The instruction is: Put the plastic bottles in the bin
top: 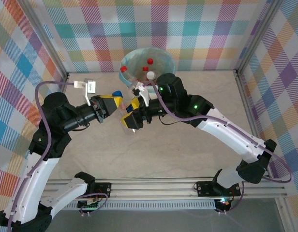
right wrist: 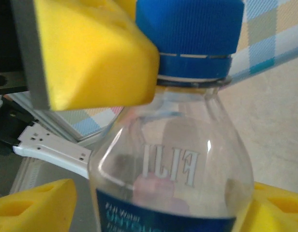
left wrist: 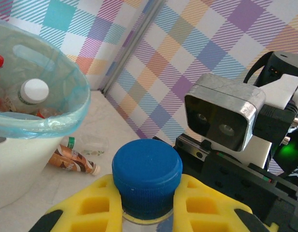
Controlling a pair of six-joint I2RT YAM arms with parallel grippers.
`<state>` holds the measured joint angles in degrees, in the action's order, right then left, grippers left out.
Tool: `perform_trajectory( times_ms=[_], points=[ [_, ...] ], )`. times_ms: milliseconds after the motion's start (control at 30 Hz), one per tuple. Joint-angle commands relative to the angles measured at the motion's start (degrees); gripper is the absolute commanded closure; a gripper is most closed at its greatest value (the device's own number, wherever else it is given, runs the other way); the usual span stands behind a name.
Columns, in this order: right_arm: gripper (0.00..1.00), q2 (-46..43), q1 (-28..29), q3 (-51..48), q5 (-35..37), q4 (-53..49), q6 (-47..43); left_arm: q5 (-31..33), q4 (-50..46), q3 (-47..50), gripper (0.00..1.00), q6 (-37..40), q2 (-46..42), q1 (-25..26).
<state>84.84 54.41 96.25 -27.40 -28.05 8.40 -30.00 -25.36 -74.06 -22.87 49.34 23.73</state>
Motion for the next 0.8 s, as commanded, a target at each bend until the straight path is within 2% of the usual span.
perform_trajectory(
  times_ms=[0,333,367,533,667,767],
  points=[
    [0.26,0.67,0.39,1.84,3.18,0.97,0.19,2.92,2.13,-1.97,1.00,0.30,-0.02,1.13],
    [0.48,0.94,0.43,4.66,6.33,-2.67,-1.17,7.93,1.29,-2.86,0.99,0.46,0.23,1.59],
    [0.48,0.87,0.40,5.24,6.79,-3.14,-1.33,9.32,1.07,-3.19,0.95,0.49,0.06,1.54],
    [0.49,1.31,0.27,9.82,11.85,-7.32,-4.21,19.04,0.39,-4.22,0.42,0.33,-2.22,1.54],
    [0.49,3.26,-1.88,16.76,17.84,-12.50,-8.92,26.60,0.10,-3.91,0.37,1.18,-5.21,1.55],
    [0.49,4.97,-6.32,20.94,19.66,-13.47,-10.61,28.40,-1.27,-3.81,0.36,2.83,-6.58,1.51]
  ],
)
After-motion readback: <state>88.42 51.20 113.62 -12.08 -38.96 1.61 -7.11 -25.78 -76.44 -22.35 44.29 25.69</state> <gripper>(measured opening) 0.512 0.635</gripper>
